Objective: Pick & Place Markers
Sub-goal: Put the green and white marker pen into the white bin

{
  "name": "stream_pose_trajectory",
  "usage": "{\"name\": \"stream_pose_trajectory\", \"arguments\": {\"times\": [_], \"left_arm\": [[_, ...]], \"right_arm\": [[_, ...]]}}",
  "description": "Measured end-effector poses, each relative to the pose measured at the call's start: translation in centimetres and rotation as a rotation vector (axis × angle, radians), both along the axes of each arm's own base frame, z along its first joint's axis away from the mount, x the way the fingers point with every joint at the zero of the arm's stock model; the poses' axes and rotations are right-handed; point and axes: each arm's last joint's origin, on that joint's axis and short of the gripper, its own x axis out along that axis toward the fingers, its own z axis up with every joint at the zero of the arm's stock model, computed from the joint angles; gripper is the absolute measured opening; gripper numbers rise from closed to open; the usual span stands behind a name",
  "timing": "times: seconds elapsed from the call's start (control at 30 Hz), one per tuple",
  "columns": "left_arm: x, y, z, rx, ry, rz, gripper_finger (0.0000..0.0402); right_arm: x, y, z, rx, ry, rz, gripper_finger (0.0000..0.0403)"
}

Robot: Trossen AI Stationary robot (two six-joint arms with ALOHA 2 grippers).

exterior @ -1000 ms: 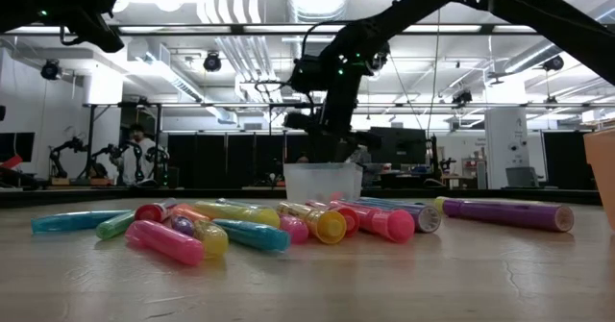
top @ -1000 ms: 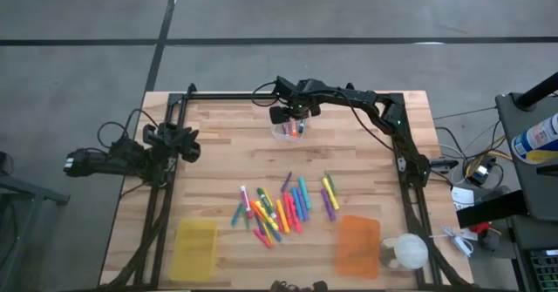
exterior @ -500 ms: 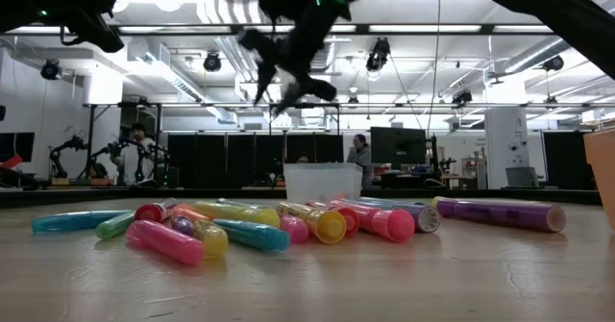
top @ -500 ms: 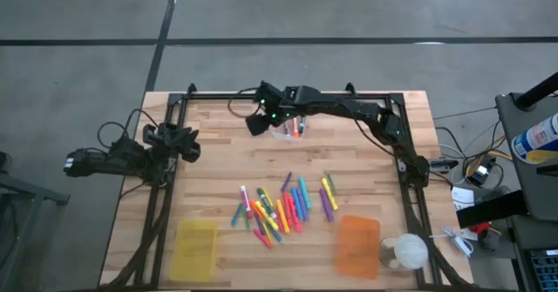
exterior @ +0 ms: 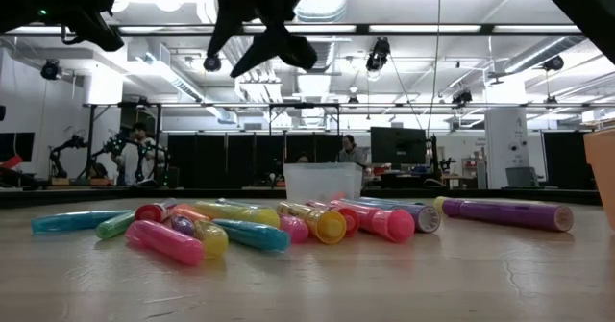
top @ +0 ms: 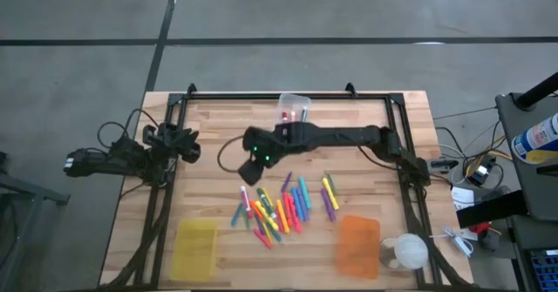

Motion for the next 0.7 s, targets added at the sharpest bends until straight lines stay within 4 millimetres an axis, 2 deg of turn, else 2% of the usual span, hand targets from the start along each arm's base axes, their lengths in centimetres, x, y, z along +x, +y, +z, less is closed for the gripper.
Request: {"name": "stream_pose_trajectory", "arguments": {"times": [0.33,0.7], "left_arm": [[0.0,0.0,0.0,0.016,0.005,0.012,0.0101],[0.0,0.0,0.0,0.036,0.010,0.024,0.0101]], "right_arm": [[-0.2,3.7,-0.3,-0.008,0.008,0.061,0.0171],[0.1,5.6,-0.4,0.080,-0.024,-0.034,0.0171]]}}
